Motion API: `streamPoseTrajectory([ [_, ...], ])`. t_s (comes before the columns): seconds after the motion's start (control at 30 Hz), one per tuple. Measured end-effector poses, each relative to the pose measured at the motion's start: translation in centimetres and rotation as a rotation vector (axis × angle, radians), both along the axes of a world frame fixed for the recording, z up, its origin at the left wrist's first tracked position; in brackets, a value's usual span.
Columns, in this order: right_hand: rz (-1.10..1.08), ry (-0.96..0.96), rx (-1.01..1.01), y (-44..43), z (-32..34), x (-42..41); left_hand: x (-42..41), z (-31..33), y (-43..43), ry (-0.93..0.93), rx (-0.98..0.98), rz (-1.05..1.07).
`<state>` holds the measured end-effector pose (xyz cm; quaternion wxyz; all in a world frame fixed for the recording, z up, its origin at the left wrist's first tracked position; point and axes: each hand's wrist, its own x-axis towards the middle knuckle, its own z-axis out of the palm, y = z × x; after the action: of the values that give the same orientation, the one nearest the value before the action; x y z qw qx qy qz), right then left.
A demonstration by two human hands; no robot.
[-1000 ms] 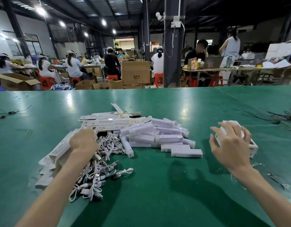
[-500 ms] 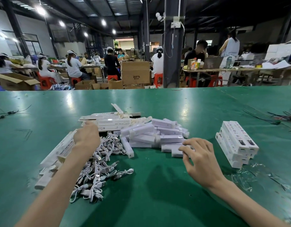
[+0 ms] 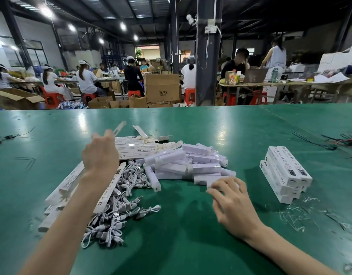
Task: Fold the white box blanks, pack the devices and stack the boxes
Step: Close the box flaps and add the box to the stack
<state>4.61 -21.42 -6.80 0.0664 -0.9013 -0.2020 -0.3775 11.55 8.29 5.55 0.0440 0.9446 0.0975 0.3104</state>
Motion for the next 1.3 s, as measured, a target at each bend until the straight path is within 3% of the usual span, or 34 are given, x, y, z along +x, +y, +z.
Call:
streamPoseTrajectory([
  [0.07, 0.019, -0.004, -0.036, 0.4, -0.3, 0.1, -1.3, 1.4, -1.3, -0.214, -0.014, -0.198],
  [0.1, 0.02, -0.011, -0.036, 0.5, -0.3, 0.2, -2.0, 2.0, -2.2, -0.27, -0.111, -0.348],
  [0.17, 0.009, -0.042, -0.027, 0.6, -0.4, 0.3, -3.5, 3.0, -4.3, -0.204, -0.519, -0.663],
  [0.23, 0.012, -0.075, 0.01, 0.5, -0.2, 0.1, -4.3, 3.2, -6.4, 0.005, -1.043, -0.868],
  [0.33, 0.055, 0.002, 0.165, 0.4, 0.3, -0.2, -4.9, 1.7, -9.0, 0.304, -1.683, -0.9],
  [0.47, 0.319, 0.442, 0.843, 0.2, 1.4, -0.9, -4.8, -3.2, -11.5, 0.466, -1.991, -0.79],
  [0.53, 0.433, 0.62, 1.031, 0.0, 2.1, -1.2, -4.9, -5.0, -12.1, 0.48, -2.109, -0.772],
  [0.67, 0.572, 0.854, 1.048, 0.4, 2.6, -1.8, -5.5, -7.1, -12.7, 0.408, -2.104, -0.874],
  [0.83, 0.404, 0.811, 0.917, 0.8, 2.3, -2.2, -5.7, -7.6, -12.8, 0.339, -2.044, -0.917],
  [1.1, 0.411, 0.904, 0.896, 0.8, 2.5, -2.4, -6.1, -8.2, -13.0, 0.243, -1.923, -0.84],
  [1.3, 0.414, 0.884, 0.905, 0.7, 2.7, -2.5, -6.4, -8.1, -13.3, 0.21, -1.607, -0.862],
])
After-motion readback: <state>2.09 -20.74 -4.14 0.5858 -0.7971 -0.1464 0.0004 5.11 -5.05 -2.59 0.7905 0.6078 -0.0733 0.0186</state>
